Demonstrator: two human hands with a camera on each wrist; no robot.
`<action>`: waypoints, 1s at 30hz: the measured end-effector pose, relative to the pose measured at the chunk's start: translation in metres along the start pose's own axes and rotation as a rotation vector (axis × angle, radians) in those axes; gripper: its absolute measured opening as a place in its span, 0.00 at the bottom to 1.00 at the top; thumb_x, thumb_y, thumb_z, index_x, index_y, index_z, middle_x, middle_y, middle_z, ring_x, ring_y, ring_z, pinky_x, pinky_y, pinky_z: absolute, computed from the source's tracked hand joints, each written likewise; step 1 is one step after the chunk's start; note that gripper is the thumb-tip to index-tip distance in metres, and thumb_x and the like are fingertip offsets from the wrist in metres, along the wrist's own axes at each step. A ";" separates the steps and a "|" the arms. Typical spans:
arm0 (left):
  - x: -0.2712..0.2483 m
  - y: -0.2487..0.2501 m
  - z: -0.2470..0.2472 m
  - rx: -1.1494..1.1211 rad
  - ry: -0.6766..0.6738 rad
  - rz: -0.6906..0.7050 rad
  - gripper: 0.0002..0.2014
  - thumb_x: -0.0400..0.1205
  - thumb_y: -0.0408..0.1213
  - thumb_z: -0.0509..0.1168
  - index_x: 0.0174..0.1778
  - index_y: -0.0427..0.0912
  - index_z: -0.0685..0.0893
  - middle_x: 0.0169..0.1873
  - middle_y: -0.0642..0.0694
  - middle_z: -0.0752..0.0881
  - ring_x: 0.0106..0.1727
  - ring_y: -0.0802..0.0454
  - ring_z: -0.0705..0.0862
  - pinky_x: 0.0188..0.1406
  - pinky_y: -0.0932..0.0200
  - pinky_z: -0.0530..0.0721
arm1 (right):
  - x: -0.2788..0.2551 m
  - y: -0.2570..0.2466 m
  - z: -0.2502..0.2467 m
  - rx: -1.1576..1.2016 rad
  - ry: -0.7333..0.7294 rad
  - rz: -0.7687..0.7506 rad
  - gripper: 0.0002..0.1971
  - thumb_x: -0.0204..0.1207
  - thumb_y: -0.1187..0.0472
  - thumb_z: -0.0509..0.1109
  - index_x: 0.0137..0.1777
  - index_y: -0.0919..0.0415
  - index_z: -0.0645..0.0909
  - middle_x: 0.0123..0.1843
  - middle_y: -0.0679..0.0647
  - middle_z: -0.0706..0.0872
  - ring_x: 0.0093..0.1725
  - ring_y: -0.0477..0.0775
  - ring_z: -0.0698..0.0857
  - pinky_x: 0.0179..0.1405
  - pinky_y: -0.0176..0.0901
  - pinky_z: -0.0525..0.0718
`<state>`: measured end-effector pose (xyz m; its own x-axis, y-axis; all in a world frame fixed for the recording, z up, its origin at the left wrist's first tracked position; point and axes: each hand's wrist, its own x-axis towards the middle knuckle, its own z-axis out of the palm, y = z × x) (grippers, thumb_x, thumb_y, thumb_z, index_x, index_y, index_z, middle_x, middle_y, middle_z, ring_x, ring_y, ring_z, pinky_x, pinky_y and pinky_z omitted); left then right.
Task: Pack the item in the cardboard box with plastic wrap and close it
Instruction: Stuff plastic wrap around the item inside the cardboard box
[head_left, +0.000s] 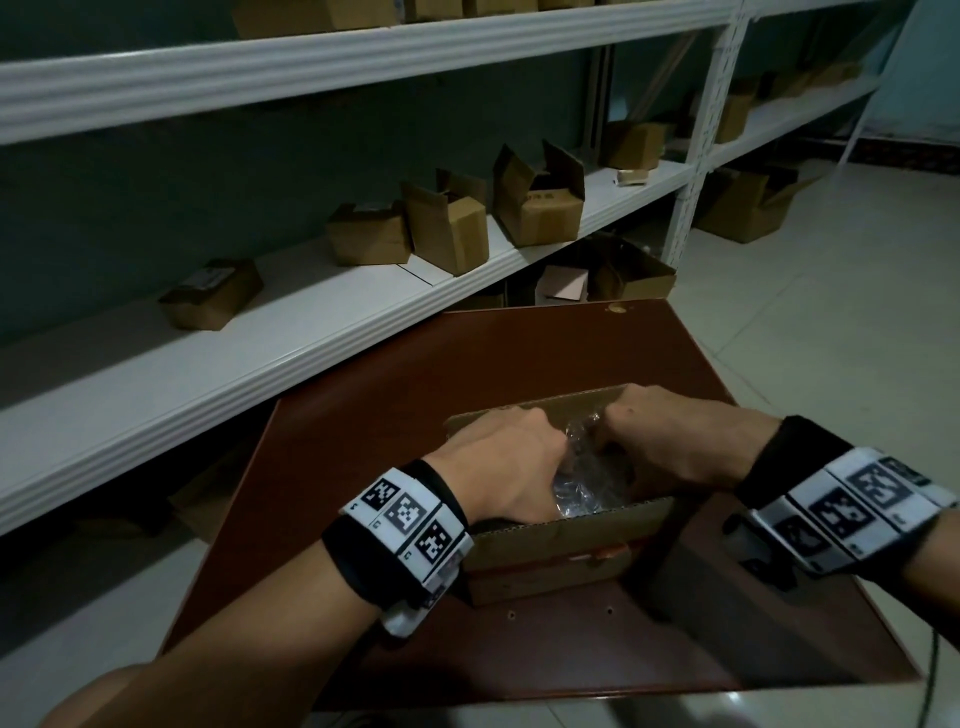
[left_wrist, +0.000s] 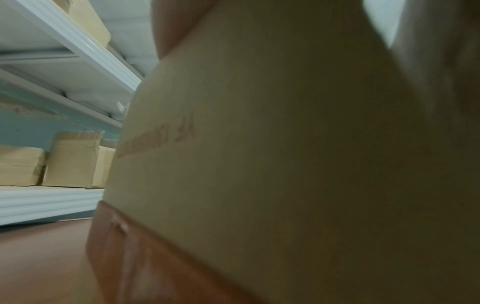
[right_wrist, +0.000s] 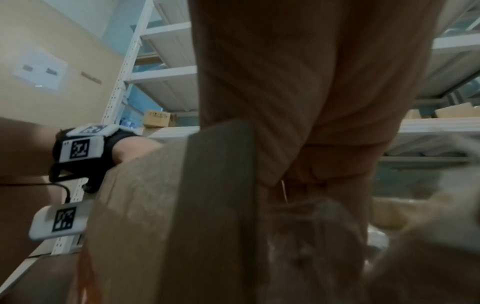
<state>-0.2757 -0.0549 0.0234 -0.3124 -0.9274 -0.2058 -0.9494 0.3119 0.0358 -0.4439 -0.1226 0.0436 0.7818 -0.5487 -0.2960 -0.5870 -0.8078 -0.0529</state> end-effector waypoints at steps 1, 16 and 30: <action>0.000 0.000 0.000 -0.002 0.002 0.000 0.15 0.79 0.52 0.74 0.34 0.48 0.80 0.31 0.48 0.82 0.32 0.52 0.82 0.27 0.60 0.76 | 0.000 -0.001 0.000 -0.009 0.000 -0.001 0.14 0.74 0.53 0.78 0.58 0.51 0.86 0.53 0.48 0.87 0.48 0.47 0.85 0.48 0.37 0.86; -0.003 0.001 0.000 0.061 -0.025 0.034 0.18 0.80 0.52 0.70 0.62 0.49 0.90 0.34 0.49 0.80 0.35 0.51 0.81 0.29 0.59 0.75 | 0.010 0.000 0.014 -0.024 -0.019 -0.023 0.07 0.78 0.54 0.74 0.54 0.50 0.85 0.44 0.44 0.84 0.42 0.47 0.85 0.39 0.37 0.86; -0.005 -0.017 0.026 -0.038 -0.204 0.045 0.36 0.84 0.61 0.67 0.88 0.62 0.61 0.82 0.49 0.76 0.74 0.42 0.81 0.70 0.40 0.82 | 0.029 -0.003 0.024 -0.064 -0.161 -0.040 0.10 0.82 0.59 0.70 0.60 0.60 0.84 0.46 0.50 0.85 0.44 0.48 0.85 0.40 0.31 0.79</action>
<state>-0.2571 -0.0500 -0.0014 -0.3452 -0.8505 -0.3970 -0.9365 0.3401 0.0857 -0.4248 -0.1310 0.0122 0.7579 -0.4783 -0.4436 -0.5372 -0.8434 -0.0085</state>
